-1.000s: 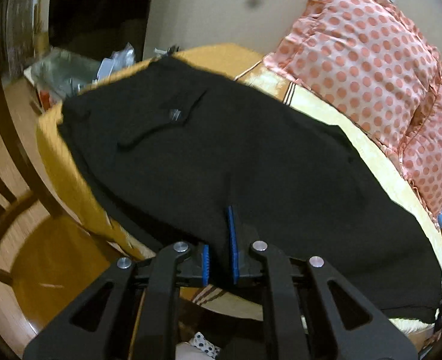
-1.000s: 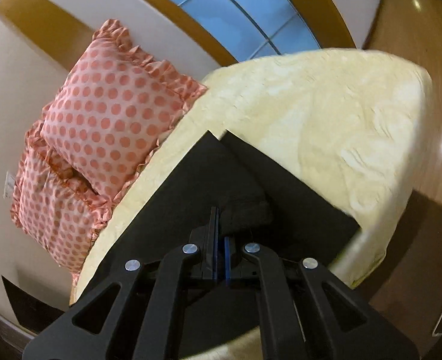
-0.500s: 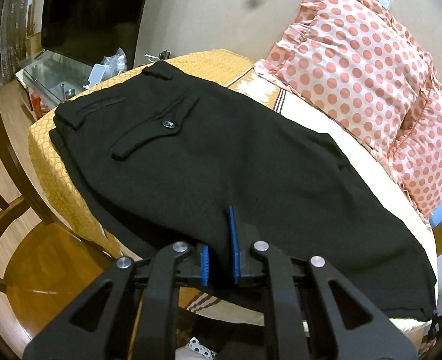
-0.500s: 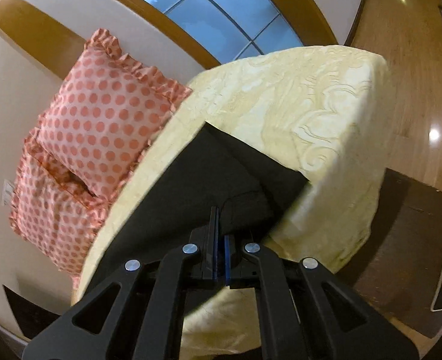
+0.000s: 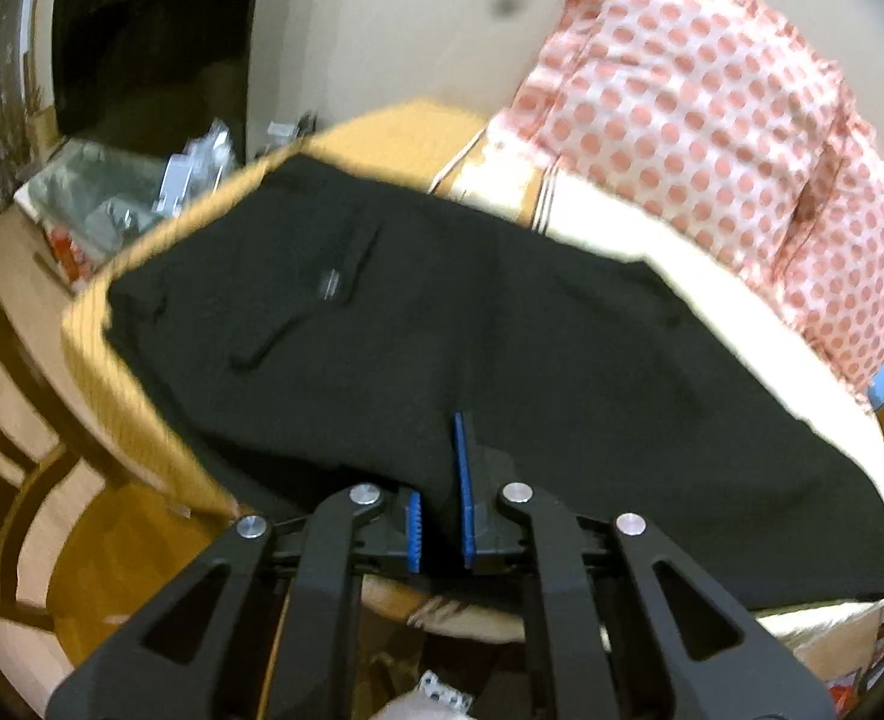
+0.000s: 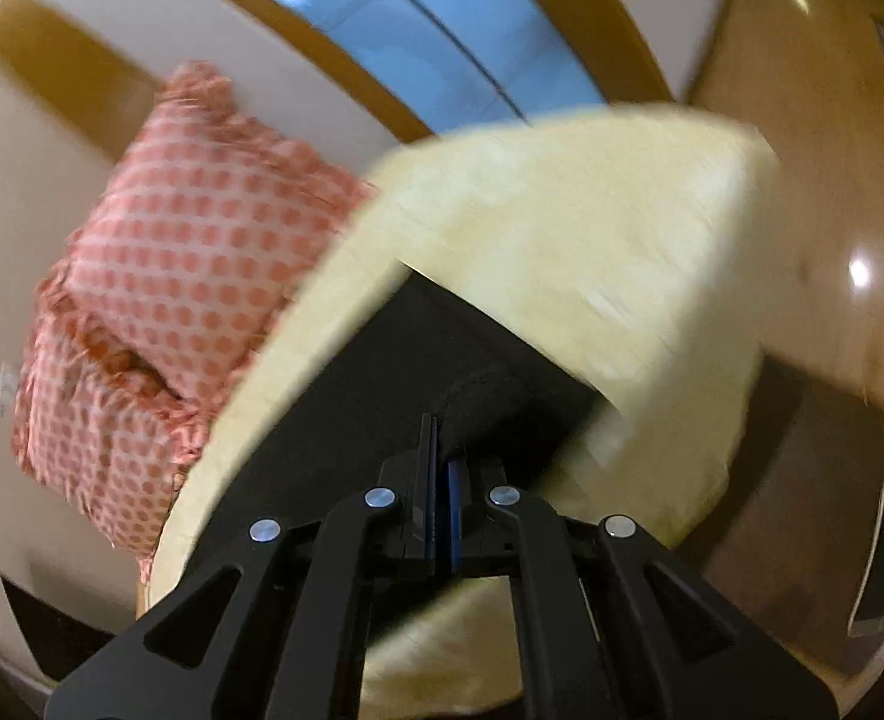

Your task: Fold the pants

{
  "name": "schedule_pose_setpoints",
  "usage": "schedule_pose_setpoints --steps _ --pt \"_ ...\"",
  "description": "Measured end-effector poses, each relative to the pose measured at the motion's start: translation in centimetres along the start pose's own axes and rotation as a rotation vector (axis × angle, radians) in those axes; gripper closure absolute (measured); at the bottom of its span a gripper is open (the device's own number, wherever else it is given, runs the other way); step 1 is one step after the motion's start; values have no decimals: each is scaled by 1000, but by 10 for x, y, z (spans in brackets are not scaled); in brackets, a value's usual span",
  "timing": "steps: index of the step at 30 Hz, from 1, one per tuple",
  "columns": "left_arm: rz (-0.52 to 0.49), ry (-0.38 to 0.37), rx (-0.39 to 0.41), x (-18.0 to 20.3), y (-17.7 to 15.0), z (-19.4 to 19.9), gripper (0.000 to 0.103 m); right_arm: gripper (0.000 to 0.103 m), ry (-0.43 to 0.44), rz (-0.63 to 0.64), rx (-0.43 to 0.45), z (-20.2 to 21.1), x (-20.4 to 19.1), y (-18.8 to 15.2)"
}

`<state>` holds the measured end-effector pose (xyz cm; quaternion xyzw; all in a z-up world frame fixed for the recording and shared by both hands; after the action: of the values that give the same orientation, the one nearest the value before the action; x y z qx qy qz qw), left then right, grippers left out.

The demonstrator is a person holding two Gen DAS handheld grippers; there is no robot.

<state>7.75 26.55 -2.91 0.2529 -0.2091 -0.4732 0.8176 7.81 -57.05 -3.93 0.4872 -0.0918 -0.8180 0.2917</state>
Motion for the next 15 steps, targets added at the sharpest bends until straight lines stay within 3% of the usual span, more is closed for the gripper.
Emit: schedule_pose_setpoints --steps 4,10,13,14,15 --pt "9 4 10 -2 -11 -6 94 100 -8 1 5 1 9 -3" --pt "66 -23 58 -7 -17 -2 94 100 -44 128 39 -1 -5 1" --pt "75 -19 83 -9 -18 1 88 100 -73 154 26 -4 -1 -3" --pt "73 -9 93 -11 -17 5 81 98 -87 164 26 -3 -1 -4" --pt "72 13 113 -13 -15 10 76 90 -97 173 35 2 -1 -3"
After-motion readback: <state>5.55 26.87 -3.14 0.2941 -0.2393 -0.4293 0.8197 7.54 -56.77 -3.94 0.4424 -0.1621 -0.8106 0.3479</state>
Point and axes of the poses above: each gripper's, at about its wrist camera, not at the fingertips, and z roughly against the way its jaws point, x to its right, y to its top, the point moved 9 cm from there along -z, roughly the way its jaws point, and after that the axes turned 9 degrees about y, right-handed, at the moved point
